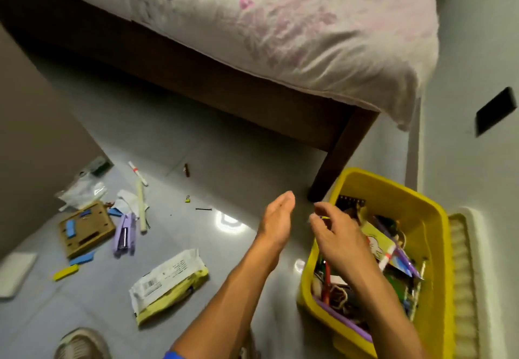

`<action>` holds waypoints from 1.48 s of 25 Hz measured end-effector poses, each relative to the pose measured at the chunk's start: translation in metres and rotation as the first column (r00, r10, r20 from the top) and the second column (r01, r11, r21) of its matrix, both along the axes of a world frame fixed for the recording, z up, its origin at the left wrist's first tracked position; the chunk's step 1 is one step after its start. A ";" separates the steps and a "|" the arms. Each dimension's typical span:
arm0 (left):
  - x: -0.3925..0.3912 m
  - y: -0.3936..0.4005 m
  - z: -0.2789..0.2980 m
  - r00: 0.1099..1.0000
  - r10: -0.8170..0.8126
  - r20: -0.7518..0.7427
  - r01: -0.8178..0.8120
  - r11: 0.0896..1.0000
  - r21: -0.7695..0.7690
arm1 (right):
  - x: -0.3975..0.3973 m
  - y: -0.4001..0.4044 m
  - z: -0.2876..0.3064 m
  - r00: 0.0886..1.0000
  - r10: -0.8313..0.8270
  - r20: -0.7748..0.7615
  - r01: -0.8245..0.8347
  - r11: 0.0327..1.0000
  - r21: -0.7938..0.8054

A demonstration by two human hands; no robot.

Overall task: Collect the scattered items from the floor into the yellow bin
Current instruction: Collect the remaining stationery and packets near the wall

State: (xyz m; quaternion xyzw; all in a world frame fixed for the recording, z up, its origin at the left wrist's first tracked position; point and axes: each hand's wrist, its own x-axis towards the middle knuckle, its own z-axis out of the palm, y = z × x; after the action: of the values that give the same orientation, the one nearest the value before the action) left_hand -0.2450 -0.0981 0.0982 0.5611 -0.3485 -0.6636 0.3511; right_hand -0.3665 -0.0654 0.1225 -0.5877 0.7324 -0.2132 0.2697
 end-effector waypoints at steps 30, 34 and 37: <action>0.297 -0.103 -0.224 0.699 0.271 0.662 -0.409 0.911 0.059 | 0.273 -0.176 -0.267 0.842 0.452 -0.295 -0.419 0.892 0.172; 0.290 -0.102 -0.225 0.744 0.287 0.603 -0.407 0.911 0.069 | 0.260 -0.159 -0.271 0.836 0.499 -0.229 -0.494 0.866 0.081; 0.286 -0.102 -0.231 0.826 0.331 0.456 -0.437 0.887 0.149 | 0.245 -0.151 -0.275 0.800 0.550 -0.239 -0.556 0.830 0.044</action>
State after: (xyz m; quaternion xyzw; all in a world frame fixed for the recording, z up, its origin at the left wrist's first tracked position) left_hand 0.0411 -0.2005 -0.1325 0.7880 -0.2090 -0.4808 0.3228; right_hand -0.1210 -0.2161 -0.1525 -0.8008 0.5533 -0.0623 0.2205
